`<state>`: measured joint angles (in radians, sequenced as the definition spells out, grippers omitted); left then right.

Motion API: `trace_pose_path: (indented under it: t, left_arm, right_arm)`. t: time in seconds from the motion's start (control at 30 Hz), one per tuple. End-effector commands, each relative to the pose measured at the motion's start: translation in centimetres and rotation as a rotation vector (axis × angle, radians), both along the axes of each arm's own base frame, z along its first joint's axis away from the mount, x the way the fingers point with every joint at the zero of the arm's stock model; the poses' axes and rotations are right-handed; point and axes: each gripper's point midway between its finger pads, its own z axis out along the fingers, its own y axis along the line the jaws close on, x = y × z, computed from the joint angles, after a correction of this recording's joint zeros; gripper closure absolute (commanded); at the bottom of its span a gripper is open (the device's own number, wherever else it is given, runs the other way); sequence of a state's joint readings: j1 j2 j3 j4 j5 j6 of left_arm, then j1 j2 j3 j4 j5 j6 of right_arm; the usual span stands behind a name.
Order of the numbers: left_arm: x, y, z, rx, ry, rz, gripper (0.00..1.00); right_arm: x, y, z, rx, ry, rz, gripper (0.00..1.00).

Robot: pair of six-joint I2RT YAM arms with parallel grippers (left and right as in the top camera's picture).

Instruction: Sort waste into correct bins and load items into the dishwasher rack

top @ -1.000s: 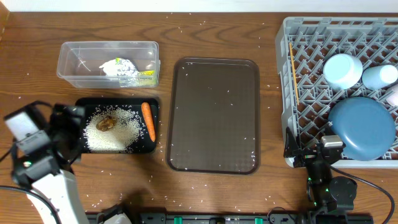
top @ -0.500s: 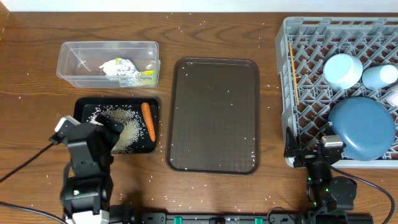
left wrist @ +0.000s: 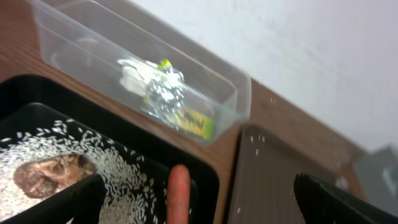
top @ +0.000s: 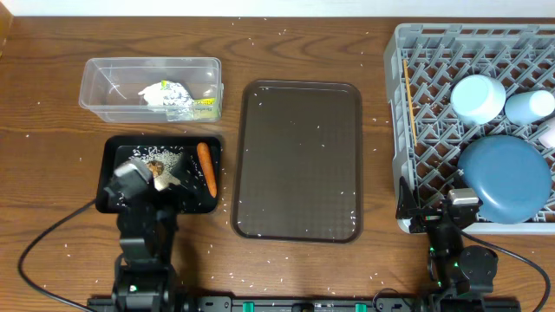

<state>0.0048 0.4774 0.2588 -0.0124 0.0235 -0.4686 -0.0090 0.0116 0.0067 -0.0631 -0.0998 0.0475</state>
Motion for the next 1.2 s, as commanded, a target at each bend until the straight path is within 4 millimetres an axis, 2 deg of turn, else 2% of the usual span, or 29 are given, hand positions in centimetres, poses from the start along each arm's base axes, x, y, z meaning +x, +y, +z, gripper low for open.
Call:
trace_pose_path:
  t: [0.0, 0.37, 0.53, 0.77, 1.17]
  left_arm:
    - [-0.6, -0.7, -1.1, 0.098, -0.015, -0.065, 0.02]
    - [-2.0, -0.6, -3.2, 0.153, -0.131, -0.067, 0.02]
    - [-2.5, -0.6, -2.4, 0.190, -0.168, -0.071, 0.02]
    - [-2.8, 0.2, -2.7, 0.240, -0.153, -0.053, 0.02]
    - [-2.8, 0.2, -2.7, 0.240, -0.151, -0.051, 0.02]
  right_arm:
    - [0.0, -0.4, 0.0, -0.012, -0.001, -0.017, 0.01]
    - [0.0, -0.4, 0.0, -0.012, -0.001, -0.017, 0.01]
    - [0.0, -0.4, 0.0, -0.012, -0.001, -0.017, 0.01]
    - [0.0, -0.4, 0.0, -0.012, -0.001, -0.017, 0.01]
    - [0.0, -0.4, 0.0, -0.012, -0.001, -0.017, 0.01]
